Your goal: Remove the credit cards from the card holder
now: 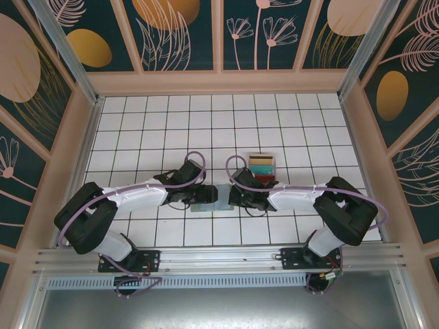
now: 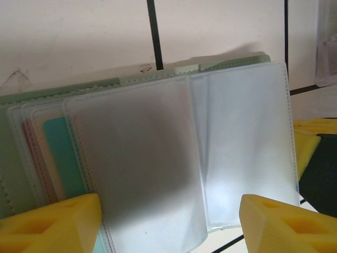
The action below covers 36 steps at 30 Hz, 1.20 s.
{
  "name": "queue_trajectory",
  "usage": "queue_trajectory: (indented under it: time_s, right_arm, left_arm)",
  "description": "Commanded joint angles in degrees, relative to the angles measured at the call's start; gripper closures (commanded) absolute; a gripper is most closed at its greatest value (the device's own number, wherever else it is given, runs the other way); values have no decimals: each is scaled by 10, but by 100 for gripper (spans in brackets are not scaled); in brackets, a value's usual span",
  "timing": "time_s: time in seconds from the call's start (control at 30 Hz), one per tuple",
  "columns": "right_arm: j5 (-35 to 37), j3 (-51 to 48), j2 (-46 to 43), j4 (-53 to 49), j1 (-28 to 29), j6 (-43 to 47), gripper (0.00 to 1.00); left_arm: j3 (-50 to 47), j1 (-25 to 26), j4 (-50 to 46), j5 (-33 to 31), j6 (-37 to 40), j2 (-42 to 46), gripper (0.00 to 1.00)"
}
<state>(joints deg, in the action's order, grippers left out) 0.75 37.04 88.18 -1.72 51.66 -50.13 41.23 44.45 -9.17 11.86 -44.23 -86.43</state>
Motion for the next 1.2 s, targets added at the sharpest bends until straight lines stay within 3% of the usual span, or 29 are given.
queue_trajectory:
  time_s: [0.0, 0.53, 0.9, 1.03, 1.17]
  right_arm:
    - [-15, -4, 26, -22, 9, -9, 92]
    - [-15, 0, 33, -22, 10, -8, 92]
    - [-1, -4, 10, -24, 7, -8, 90]
    - [-1, -4, 3, -30, 6, -7, 89]
    - [-2, -2, -5, -37, 3, -6, 87]
  left_arm:
    - [2, 2, 29, 52, -1, -14, 29]
    - [20, 2, 67, 93, 9, -12, 29]
    - [79, 1, 88, 138, 26, -59, 31]
    - [93, 2, 63, 114, 31, -37, 31]
    - [102, 1, 11, 38, 30, 10, 30]
